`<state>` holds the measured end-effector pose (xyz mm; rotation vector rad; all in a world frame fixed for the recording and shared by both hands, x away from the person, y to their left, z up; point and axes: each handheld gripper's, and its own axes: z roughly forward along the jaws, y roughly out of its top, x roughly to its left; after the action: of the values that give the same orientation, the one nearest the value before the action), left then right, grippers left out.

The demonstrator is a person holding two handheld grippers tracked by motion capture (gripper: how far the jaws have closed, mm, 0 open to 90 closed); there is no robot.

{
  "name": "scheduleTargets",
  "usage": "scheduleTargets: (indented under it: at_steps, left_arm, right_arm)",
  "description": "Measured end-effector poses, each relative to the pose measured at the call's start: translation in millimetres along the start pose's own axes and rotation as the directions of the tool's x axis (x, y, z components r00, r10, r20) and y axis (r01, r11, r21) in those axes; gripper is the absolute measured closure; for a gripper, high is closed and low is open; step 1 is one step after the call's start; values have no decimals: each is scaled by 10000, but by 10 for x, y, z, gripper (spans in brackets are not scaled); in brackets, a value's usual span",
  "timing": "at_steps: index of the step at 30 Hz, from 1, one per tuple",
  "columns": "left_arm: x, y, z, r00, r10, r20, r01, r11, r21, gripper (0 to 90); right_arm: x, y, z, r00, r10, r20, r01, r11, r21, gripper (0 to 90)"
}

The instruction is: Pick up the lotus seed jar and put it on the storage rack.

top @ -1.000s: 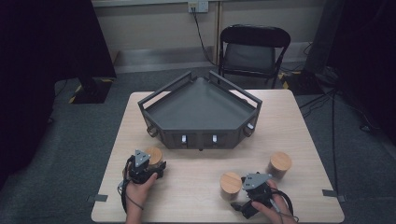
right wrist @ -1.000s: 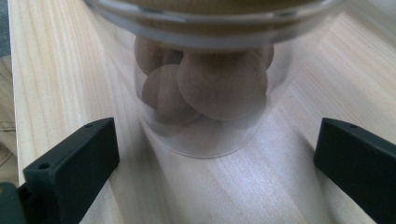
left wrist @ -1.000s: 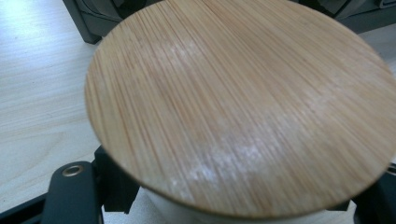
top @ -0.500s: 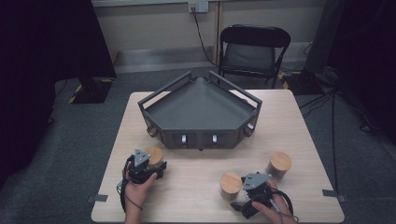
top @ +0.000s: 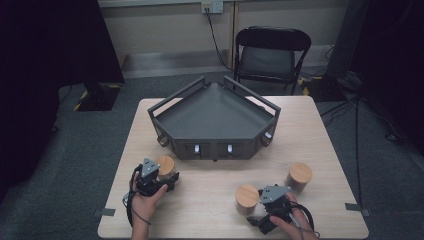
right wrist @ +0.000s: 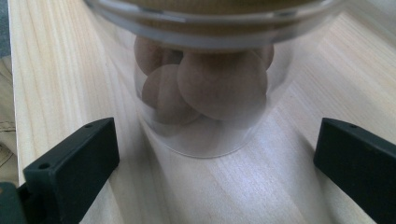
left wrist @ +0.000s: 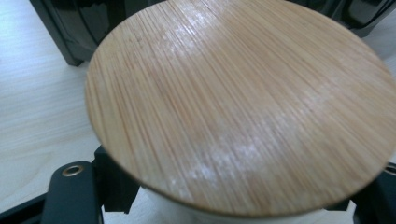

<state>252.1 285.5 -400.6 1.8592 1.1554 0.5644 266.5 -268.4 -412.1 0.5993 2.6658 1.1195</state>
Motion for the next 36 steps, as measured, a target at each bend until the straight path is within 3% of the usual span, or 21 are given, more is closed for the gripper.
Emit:
scheduleTargets:
  at_steps: [13,25,36]
  left_arm:
    - [40,111,-1,9997,127,192,-131,9997,198,258]
    - [18,331,-54,9990,331,316,-337,9993,181,258]
    - [47,522,-101,9966,453,689,-468,9987,200,258]
  right_arm:
    - [0,0,0,10000,1,0,-1,10000,-2,0]
    - [0,-1,0,10000,1,-1,-1,10000,-3,0]
    - [0,0,0,10000,4,-1,-4,10000,-2,0]
